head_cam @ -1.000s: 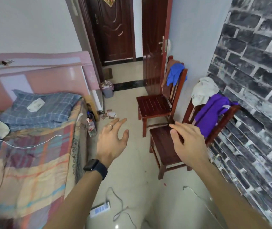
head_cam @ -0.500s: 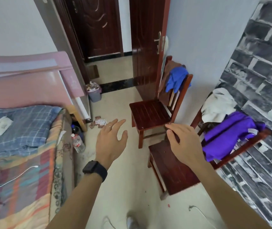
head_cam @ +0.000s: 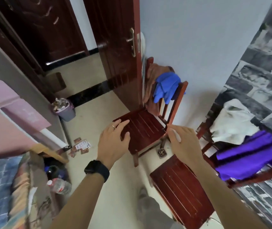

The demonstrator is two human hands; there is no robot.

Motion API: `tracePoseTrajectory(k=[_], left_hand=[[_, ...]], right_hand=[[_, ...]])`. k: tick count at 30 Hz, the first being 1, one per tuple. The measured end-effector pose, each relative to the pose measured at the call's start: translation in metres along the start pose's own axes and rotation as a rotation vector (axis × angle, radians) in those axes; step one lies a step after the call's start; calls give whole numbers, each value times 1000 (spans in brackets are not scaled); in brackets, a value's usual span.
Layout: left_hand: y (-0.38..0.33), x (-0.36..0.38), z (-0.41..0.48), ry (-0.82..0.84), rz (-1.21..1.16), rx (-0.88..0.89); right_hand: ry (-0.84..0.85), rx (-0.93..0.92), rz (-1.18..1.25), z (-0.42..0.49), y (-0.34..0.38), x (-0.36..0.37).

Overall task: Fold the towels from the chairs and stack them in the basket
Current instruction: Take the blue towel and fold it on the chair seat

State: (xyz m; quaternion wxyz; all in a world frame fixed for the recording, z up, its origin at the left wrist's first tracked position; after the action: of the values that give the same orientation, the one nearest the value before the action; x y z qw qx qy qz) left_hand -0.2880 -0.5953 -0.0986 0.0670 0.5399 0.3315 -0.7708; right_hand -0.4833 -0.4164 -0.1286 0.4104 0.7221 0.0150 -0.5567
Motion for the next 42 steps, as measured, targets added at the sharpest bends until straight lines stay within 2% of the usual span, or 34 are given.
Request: tracePoseTrajectory(k=[6, 13, 18, 22, 26, 29, 32, 36, 42], left_hand=[[46, 10, 142, 89, -18, 84], [70, 32, 296, 184, -66, 209], [71, 76, 409, 220, -55, 420], [63, 116, 490, 351, 6, 670], [57, 148, 544, 501, 151, 900], [64, 172, 567, 624, 231, 967], [75, 186, 574, 663, 215, 942], [78, 189, 576, 622, 198, 967], [73, 181, 571, 703, 205, 922]], right_hand=[[-40, 173, 94, 107, 40, 8], [-60, 341, 80, 219, 58, 9], [-118, 528, 93, 296, 56, 15], [-175, 716, 89, 356, 58, 18], [-120, 944, 64, 397, 60, 37], [-176, 1035, 56, 411, 62, 52], [-305, 1045, 107, 417, 65, 53], [-448, 1044, 177, 400, 68, 39], [-729, 897, 321, 337, 101, -5]])
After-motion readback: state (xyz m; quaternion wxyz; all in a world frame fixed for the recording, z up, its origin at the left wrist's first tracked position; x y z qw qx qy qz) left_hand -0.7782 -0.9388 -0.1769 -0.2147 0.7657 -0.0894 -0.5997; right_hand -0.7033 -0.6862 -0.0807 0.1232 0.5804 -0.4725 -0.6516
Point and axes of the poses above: each hand's wrist, its own z-axis towards the middle knuckle, its own x-axis out of the palm, y = z × x, the point moved 1 cm from there along z, towards the middle knuckle, and after that the axes turned 12 degrees about x, right-handed, at the moved point
